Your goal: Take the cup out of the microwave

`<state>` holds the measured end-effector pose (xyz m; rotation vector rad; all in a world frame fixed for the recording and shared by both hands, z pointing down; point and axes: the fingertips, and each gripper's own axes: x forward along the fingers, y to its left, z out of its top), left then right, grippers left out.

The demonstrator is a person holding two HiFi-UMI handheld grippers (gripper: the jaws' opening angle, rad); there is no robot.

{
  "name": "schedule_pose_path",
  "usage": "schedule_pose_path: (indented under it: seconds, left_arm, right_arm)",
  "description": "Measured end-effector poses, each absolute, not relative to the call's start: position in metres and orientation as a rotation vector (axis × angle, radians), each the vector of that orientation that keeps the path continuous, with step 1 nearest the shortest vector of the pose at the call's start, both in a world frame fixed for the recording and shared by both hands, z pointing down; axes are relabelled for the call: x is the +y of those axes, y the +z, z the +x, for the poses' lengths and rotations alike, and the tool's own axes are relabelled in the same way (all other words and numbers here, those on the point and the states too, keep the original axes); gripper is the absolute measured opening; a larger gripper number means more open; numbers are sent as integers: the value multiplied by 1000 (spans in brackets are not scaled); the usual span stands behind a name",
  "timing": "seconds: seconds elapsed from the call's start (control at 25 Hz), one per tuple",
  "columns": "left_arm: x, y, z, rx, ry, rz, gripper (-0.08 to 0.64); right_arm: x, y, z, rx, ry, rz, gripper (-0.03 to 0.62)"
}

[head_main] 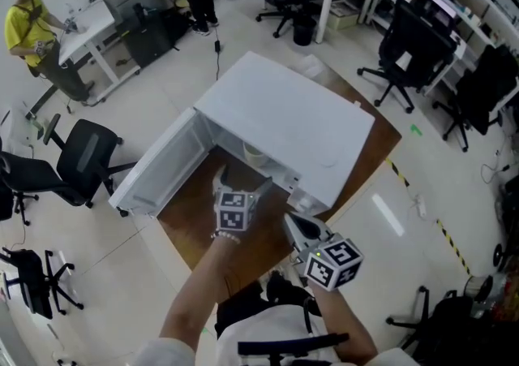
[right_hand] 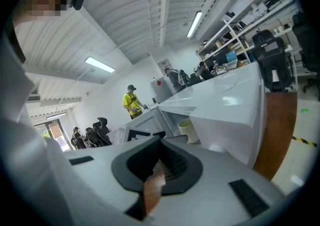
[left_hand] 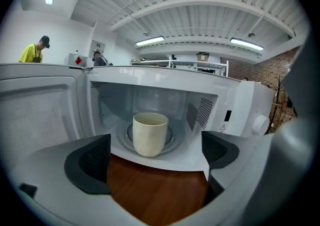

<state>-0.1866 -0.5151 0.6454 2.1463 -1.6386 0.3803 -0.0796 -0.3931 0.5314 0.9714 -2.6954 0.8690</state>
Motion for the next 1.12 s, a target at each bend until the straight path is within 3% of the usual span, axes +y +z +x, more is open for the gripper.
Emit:
schedule_pose_path:
  seconds: [0.32, 1.12]
  left_arm:
    - [-562, 687, -181, -1606, 463, 2170, 558]
    - [-620, 696, -163, -1564, 474, 2248, 558]
  right_arm:
    - [-390, 544, -72, -2667, 885, 1017, 8]
    - [-435, 534, -89, -2596, 772, 1119, 9]
